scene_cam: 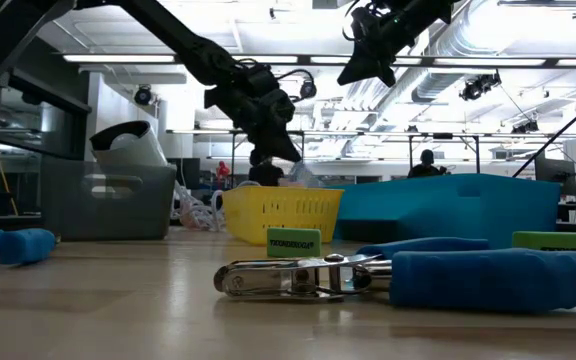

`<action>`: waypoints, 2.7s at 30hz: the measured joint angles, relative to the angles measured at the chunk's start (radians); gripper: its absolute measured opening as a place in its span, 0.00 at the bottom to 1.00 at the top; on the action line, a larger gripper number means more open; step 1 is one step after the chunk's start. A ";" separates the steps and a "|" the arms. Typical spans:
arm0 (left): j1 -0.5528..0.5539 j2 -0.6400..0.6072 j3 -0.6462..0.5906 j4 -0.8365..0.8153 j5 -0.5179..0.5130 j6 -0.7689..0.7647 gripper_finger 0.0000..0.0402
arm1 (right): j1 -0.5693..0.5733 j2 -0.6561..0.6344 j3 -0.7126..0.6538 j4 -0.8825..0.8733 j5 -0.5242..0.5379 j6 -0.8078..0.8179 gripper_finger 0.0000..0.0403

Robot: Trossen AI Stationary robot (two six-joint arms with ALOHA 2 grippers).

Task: Pick & Place School Supplies
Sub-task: Put the crayons box into the blue bin

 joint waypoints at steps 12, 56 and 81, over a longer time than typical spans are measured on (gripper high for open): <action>-0.014 -0.007 0.000 -0.015 0.003 0.005 0.00 | 0.039 0.064 -0.031 -0.061 0.100 -0.089 0.00; -0.022 -0.006 -0.002 0.068 -0.053 0.039 0.00 | 0.122 0.301 -0.062 -0.035 0.239 -0.517 0.26; -0.032 -0.006 -0.002 0.067 -0.052 0.047 0.00 | -0.020 0.339 -0.062 0.078 -0.027 -0.579 0.67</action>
